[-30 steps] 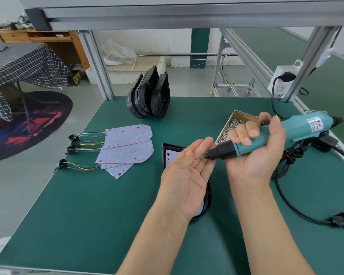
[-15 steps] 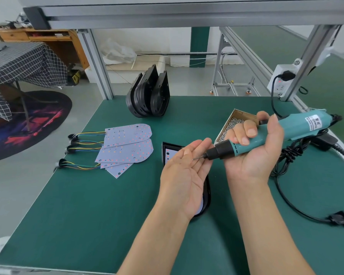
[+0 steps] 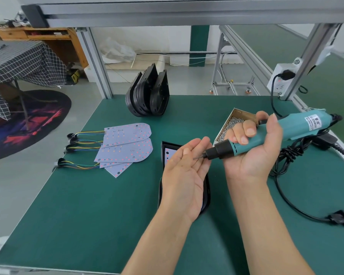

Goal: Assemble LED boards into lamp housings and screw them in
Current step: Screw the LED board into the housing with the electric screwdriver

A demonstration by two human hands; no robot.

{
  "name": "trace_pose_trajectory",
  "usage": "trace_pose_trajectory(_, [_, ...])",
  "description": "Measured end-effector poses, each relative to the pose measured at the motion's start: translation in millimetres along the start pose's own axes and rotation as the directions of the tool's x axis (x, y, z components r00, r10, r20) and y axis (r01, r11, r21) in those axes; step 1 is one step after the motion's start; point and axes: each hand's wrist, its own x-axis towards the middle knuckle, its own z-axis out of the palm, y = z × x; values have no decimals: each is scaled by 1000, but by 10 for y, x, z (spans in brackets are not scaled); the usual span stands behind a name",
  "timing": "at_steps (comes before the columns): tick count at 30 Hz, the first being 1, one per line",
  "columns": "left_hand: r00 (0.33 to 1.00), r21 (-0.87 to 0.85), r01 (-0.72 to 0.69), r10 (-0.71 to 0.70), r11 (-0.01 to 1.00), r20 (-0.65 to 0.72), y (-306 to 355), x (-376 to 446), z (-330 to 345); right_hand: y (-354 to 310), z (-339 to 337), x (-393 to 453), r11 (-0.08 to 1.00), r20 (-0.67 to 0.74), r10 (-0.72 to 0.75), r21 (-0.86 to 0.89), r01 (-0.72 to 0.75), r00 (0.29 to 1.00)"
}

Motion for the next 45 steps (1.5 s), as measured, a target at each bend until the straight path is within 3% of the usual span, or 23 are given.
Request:
trace_pose_trajectory(6, [999,-20,39,-40,999,-11,18,16,0,1,-18,-5,1000,25,-1,-10,1,1000])
trace_pose_trajectory(15, [999,153,31,-26,988,-38,3,4,24,15,-13,-3,1000,6,5,-13,-5,1000])
trace_pose_trajectory(34, [977,-76,188,-194,979,-84,81,-35,-9,30,-71,38,997,-47,39,67,-36,998])
trace_pose_trajectory(36, [980,-10,154,-154,988,-128,70,-57,-40,23,-69,40,995,-57,49,92,-43,997])
trace_pose_trajectory(41, [984,380,8,60,925,-168,50,-101,-176,-5,-58,44,993,-85,42,118,-32,995])
trace_pose_trajectory(45, [982,470,-44,124,882,-141,49,-112,-204,-11,-52,39,993,-98,46,111,-35,994])
